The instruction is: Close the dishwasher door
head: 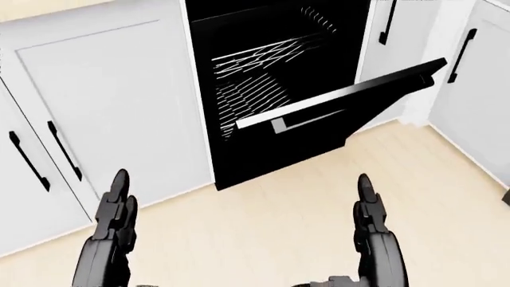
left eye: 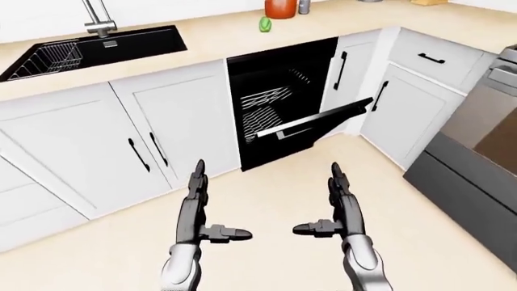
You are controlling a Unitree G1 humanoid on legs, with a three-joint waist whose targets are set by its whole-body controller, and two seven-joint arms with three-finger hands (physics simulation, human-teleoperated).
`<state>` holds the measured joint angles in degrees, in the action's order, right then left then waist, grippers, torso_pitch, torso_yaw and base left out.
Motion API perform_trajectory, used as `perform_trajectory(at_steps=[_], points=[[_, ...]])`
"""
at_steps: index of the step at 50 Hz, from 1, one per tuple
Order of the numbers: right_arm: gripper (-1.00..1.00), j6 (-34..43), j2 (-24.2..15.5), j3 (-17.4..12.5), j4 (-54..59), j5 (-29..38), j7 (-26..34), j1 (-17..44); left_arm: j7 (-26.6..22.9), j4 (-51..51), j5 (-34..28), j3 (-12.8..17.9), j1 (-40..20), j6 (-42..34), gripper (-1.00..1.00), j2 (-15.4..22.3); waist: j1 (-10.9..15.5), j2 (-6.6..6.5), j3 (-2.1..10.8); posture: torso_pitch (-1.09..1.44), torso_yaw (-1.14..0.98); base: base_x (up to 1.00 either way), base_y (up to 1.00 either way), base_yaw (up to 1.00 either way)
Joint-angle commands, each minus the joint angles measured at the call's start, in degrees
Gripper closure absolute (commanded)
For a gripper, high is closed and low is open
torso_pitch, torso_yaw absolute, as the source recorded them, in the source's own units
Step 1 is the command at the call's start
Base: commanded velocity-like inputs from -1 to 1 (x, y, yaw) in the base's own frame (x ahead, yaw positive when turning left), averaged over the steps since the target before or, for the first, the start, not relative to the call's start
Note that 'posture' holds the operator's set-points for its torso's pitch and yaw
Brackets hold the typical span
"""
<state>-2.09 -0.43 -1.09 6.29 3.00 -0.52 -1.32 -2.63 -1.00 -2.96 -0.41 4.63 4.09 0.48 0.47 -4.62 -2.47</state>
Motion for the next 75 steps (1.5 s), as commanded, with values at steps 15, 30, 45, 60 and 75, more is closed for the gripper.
perform_trajectory(at_steps=[15, 30, 45, 60, 75], points=[[-1.0, -1.9, -0.3, 0.2, 0.0, -0.1, -0.1, 1.8, 0.3, -1.7, -0.3, -0.3, -0.4, 2.0, -1.0, -0.2, -0.9, 9.8, 2.0, 0.0, 0.0, 0.0, 0.0, -0.41], [-1.0, -1.6, -0.3, 0.1, -1.0, -0.3, 0.2, 1.2, 0.4, -2.1, -0.3, -0.3, -0.2, 1.9, -1.0, -0.2, 0.1, 1.08, 1.25, 0.0, 0.0, 0.0, 0.0, -0.41], [-1.0, -2.0, -0.3, -0.1, -1.5, -0.7, 0.2, 1.0, 0.5, -2.1, -0.5, -0.4, -0.2, 2.1, -1.0, -0.2, -1.1, 7.72, 1.82, 0.0, 0.0, 0.0, 0.0, -0.39], [-1.0, -1.9, -0.3, -0.1, -1.8, -0.6, 0.2, 0.8, 0.6, -2.9, -0.7, -0.6, 0.2, 2.0, -1.0, -0.2, -0.1, 0.48, 0.68, 0.0, 0.0, 0.0, 0.0, -0.39], [-1.0, -1.3, -0.2, 0.2, -2.7, -0.3, 0.2, 0.4, 0.6, -2.9, -0.8, -0.7, 0.5, 2.3, -1.0, -0.2, -1.0, 7.83, 1.65, 0.0, 0.0, 0.0, 0.0, -0.38]])
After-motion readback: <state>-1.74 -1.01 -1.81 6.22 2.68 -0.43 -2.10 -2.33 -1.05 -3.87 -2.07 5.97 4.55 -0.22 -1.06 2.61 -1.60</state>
